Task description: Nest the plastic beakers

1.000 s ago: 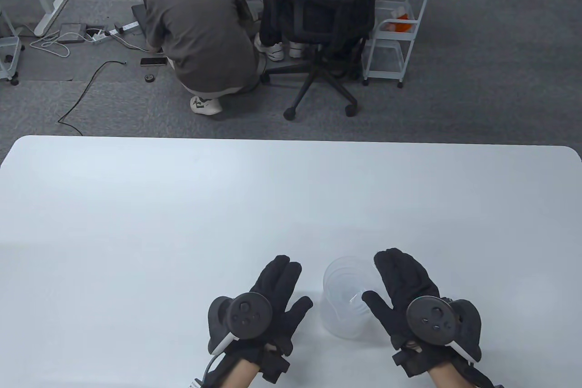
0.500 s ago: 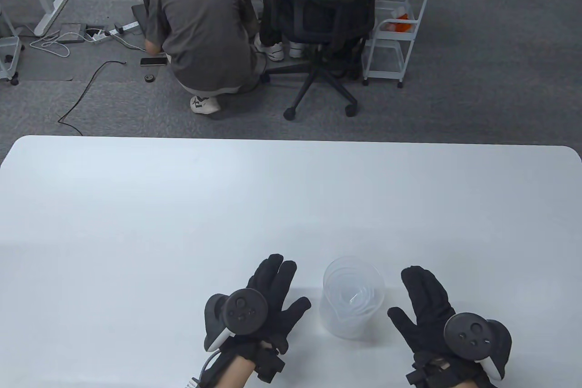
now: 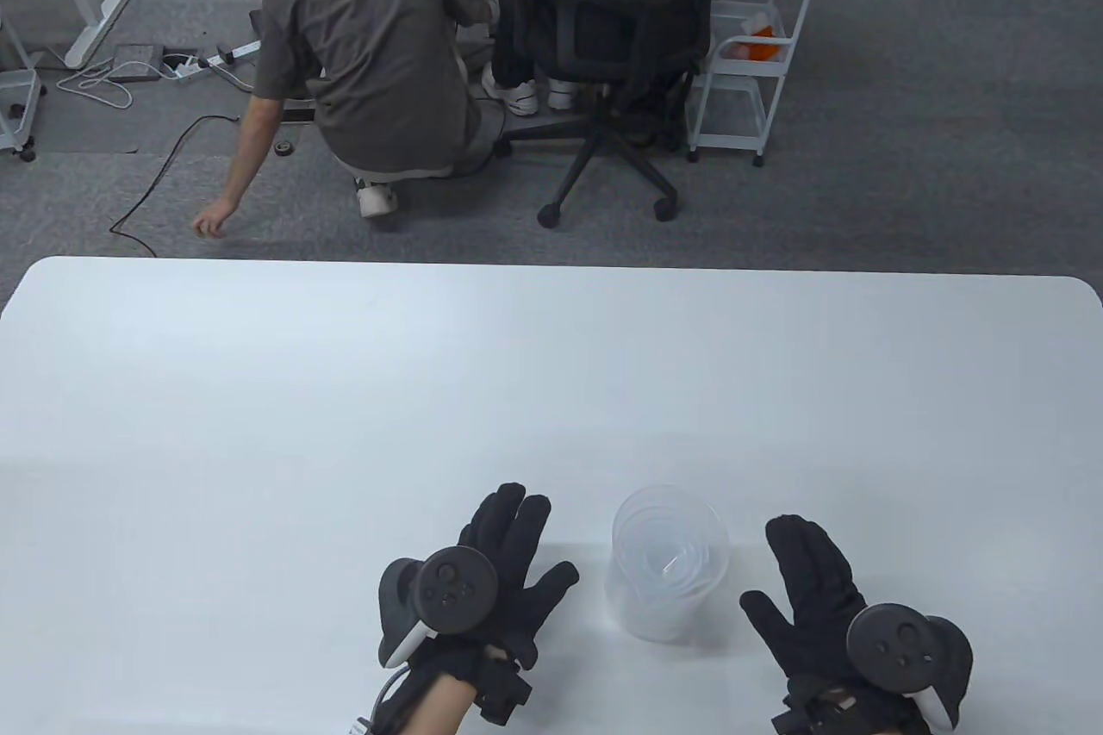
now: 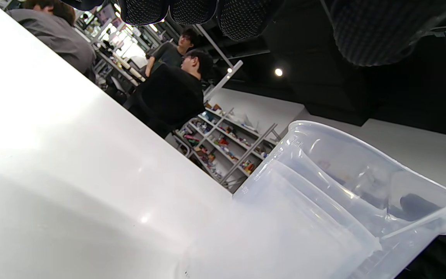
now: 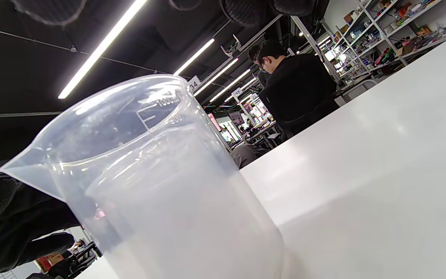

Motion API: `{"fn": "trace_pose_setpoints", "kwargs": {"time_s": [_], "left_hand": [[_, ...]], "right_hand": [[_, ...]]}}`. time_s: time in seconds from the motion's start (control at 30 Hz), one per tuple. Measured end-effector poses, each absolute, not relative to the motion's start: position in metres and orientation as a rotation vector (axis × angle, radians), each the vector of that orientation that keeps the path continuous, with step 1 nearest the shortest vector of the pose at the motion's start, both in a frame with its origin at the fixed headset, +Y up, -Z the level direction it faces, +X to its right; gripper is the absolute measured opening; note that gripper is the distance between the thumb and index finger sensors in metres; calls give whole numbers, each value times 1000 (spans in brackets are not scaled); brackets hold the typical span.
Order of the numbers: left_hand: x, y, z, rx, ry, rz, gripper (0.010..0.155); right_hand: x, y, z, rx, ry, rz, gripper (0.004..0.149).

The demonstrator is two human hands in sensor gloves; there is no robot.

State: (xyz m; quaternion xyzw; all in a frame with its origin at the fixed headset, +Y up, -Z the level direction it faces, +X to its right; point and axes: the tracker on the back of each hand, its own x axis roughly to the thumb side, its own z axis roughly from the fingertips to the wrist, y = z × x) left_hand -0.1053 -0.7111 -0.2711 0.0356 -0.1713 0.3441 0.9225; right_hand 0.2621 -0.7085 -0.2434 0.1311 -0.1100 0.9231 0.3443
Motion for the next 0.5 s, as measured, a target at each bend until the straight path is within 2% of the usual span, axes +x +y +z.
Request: {"fn": "trace_pose_setpoints", "kwargs": {"time_s": [0.5], "left_hand": [[-103, -712, -269, 55, -369, 697, 79]], "right_hand": [[261, -709, -244, 347, -278, 2409, 81]]}}
